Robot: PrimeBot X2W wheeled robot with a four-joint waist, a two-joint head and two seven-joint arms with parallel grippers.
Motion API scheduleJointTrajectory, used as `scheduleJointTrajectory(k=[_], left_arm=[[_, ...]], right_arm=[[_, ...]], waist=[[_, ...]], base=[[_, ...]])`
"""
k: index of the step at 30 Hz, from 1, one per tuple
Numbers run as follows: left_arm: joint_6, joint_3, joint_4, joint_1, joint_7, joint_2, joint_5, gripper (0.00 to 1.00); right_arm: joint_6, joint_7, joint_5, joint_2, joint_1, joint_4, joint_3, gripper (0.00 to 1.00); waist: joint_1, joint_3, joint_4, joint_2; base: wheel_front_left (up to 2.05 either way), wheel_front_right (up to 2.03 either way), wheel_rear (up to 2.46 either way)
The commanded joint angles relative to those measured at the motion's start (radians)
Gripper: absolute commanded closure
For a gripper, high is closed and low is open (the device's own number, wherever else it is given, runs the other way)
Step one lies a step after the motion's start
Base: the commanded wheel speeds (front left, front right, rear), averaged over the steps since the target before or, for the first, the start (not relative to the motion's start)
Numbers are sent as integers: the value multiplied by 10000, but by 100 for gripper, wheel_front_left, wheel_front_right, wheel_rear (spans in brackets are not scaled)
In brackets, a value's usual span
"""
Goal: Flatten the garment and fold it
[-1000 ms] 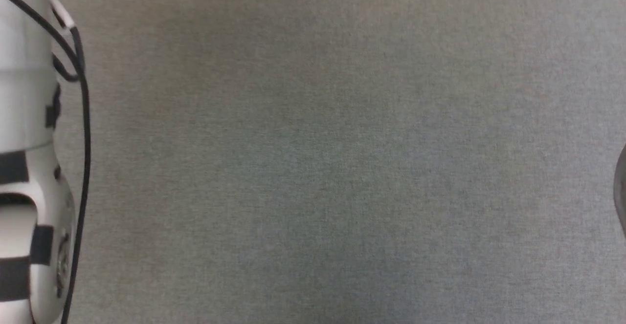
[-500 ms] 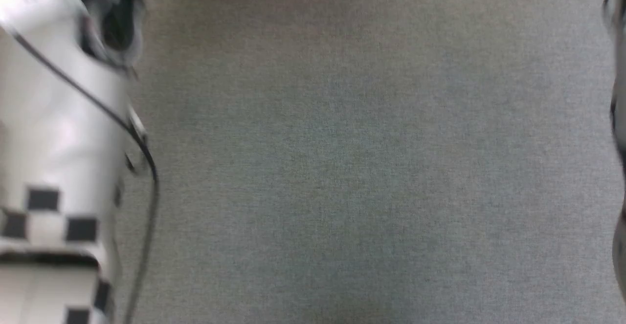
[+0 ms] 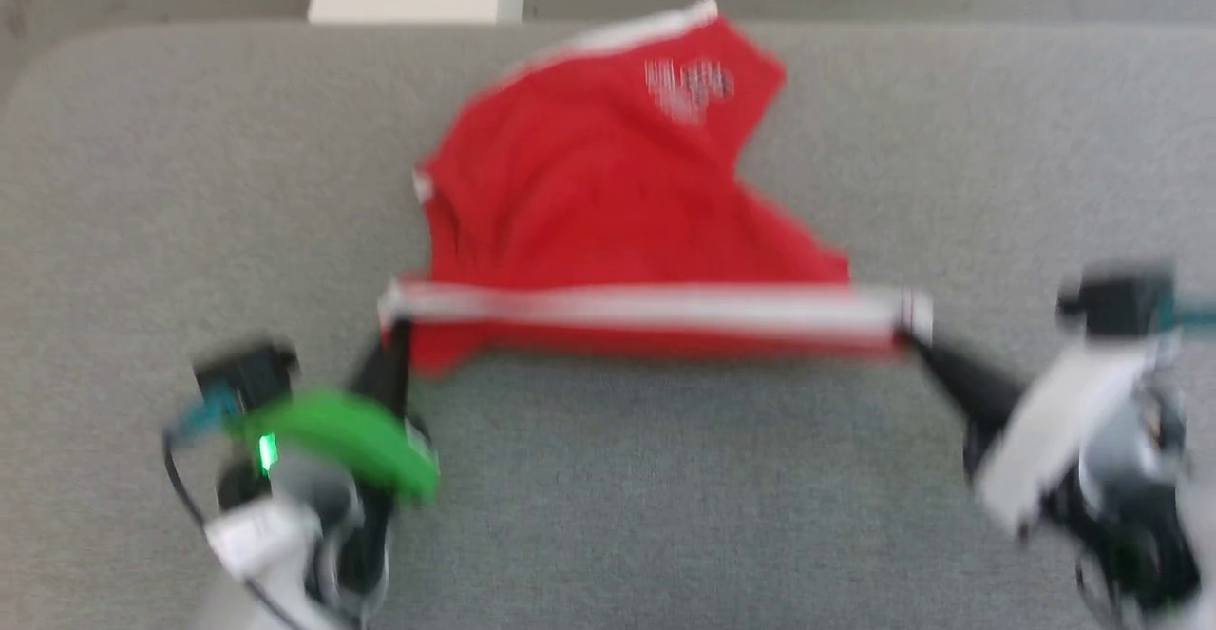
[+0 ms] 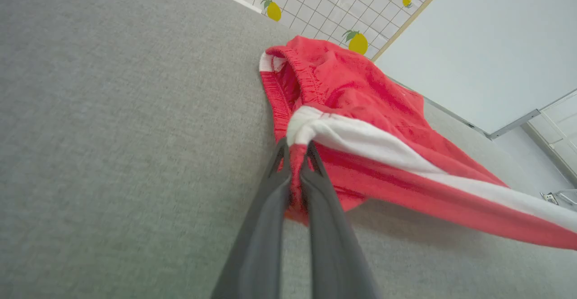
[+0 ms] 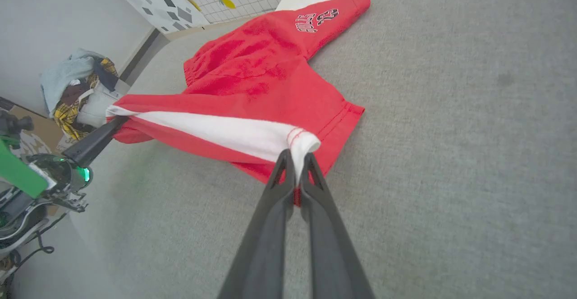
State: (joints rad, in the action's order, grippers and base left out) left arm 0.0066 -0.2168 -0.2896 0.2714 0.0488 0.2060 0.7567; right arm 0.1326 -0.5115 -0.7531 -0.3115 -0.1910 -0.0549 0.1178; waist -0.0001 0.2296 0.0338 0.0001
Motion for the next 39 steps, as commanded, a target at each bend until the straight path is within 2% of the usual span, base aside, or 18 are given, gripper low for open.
scheduleJointTrajectory(k=[1,7,13,16,19,23,26,29,33,39], left_arm=[[230,1,222,-625,-94,81,-7,100],[1158,-182,1307,-3191,-814,263,33,100],[2123,-112,2721,-5097,-1648,487,250,100],[2413,107,3658,-5721,-2064,629,577,100],[2435,198,4127,-5605,-2252,650,765,100],[2536,83,4365,-4776,-2620,680,713,100],[2552,-55,4204,-3823,-2900,641,652,100],[2490,-103,3820,-2760,-3041,573,616,100],[2370,-145,3362,-1695,-2962,376,580,100],[2170,-182,2748,-529,-2780,232,480,100]], right_arm=[[-19,-207,-104,-116,620,-289,-144,100],[-19,-2004,-190,155,3658,-1277,-950,100],[-19,-4227,-132,1136,5689,-2642,-1712,100],[-19,-5117,32,1633,5971,-3495,-2254,100],[-19,-5297,288,1733,5329,-3767,-2434,100],[-19,-5212,580,1691,3733,-3425,-2583,100],[-19,-4973,582,1784,2141,-2622,-2707,100],[-19,-4781,881,1613,562,-1611,-2577,100],[-19,-4429,1390,1334,-1217,-282,-2092,100],[-19,-3622,2248,1279,-3444,1642,-1356,100]], waist=[[1,-1070,124,-1],[1,-1853,264,-1],[1,-2100,363,-1],[1,-2093,388,-1],[1,-2023,405,-1],[1,-1703,495,-1],[1,-1292,539,-1],[1,-784,632,-1],[1,-48,765,-1],[1,990,968,-1]], base=[[0,0,0],[0,0,0],[0,0,0],[0,0,0],[0,0,0],[0,0,0],[0,0,0],[0,0,0],[0,0,0],[0,0,0]])
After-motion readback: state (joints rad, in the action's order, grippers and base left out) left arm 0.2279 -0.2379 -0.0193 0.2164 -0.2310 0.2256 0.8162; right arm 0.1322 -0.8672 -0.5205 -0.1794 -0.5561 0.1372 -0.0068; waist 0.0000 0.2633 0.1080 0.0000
